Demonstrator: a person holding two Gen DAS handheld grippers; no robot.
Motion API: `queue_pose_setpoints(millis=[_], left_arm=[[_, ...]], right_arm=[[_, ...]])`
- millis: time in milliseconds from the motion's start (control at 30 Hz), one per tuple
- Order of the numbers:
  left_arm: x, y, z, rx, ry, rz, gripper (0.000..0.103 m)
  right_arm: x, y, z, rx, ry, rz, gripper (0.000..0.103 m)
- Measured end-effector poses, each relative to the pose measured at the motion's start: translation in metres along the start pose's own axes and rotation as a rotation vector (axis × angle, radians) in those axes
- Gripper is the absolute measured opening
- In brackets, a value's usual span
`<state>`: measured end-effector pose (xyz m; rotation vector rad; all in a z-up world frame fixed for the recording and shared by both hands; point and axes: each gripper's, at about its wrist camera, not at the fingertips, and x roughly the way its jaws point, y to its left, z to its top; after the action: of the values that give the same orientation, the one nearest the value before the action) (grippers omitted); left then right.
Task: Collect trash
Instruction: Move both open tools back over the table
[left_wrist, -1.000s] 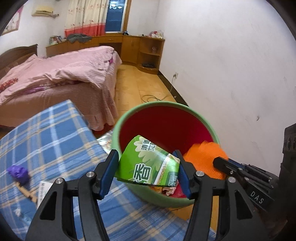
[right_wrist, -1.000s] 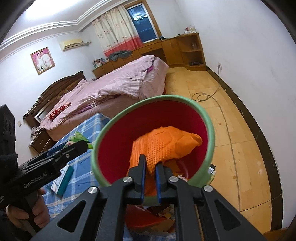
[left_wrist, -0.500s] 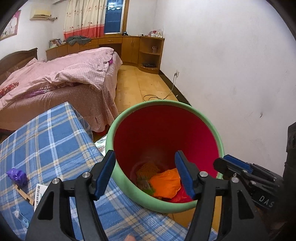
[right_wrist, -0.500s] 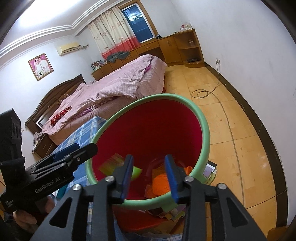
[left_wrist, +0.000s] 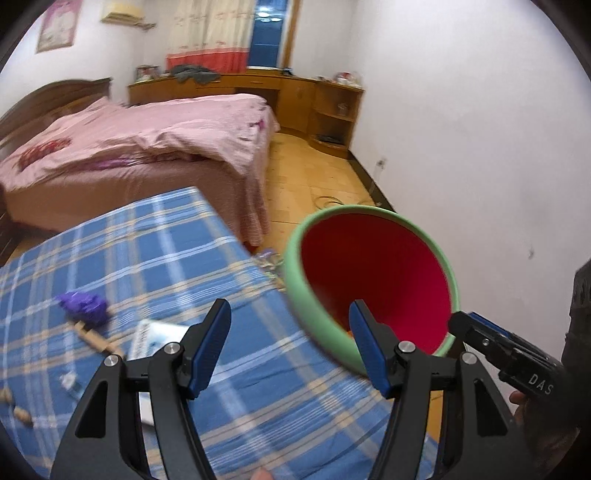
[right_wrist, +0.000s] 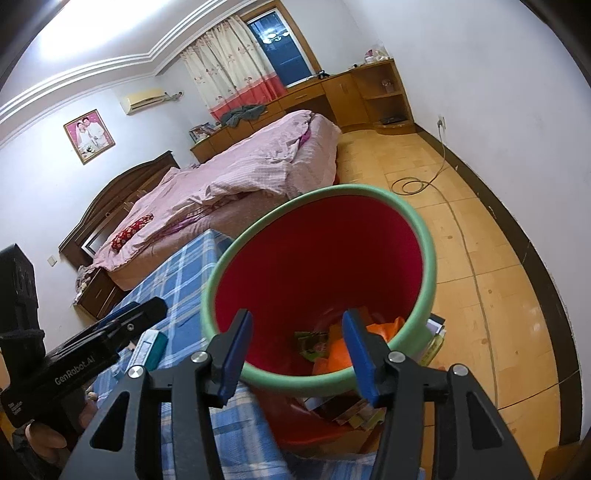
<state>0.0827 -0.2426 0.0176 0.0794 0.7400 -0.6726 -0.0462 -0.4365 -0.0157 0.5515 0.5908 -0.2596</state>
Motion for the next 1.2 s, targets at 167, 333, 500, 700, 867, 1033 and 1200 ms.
queue_pose_setpoints(millis=[167, 333, 500, 700, 867, 1033, 1200], left_arm=[[-0.015, 0.031, -0.009, -0.069, -0.003, 0.053, 0.066], [-0.03, 0.064, -0.024, -0.151, -0.007, 0.109, 0.066], [-0.04, 0.095, -0.037, -0.215, -0.004, 0.183, 0.066], [-0.043, 0.123, -0.05, -0.284, 0.001, 0.274, 0.066], [-0.036, 0.132, -0.062, -0.326, 0.031, 0.281, 0.066], [-0.028, 0.124, -0.068, -0.291, 0.053, 0.299, 0.066], [-0.018, 0.124, -0.07, -0.265, 0.071, 0.356, 0.066]], right_arm=[[0.002, 0.012, -0.006, -0.005, 0.015, 0.02, 0.061], [0.001, 0.029, -0.013, -0.028, 0.034, 0.035, 0.062], [0.002, 0.046, -0.02, -0.056, 0.047, 0.058, 0.066], [0.005, 0.057, -0.026, -0.072, 0.064, 0.073, 0.067], [0.006, 0.062, -0.03, -0.085, 0.076, 0.081, 0.067], [0.006, 0.062, -0.032, -0.089, 0.082, 0.079, 0.067], [0.007, 0.062, -0.034, -0.089, 0.088, 0.084, 0.067]])
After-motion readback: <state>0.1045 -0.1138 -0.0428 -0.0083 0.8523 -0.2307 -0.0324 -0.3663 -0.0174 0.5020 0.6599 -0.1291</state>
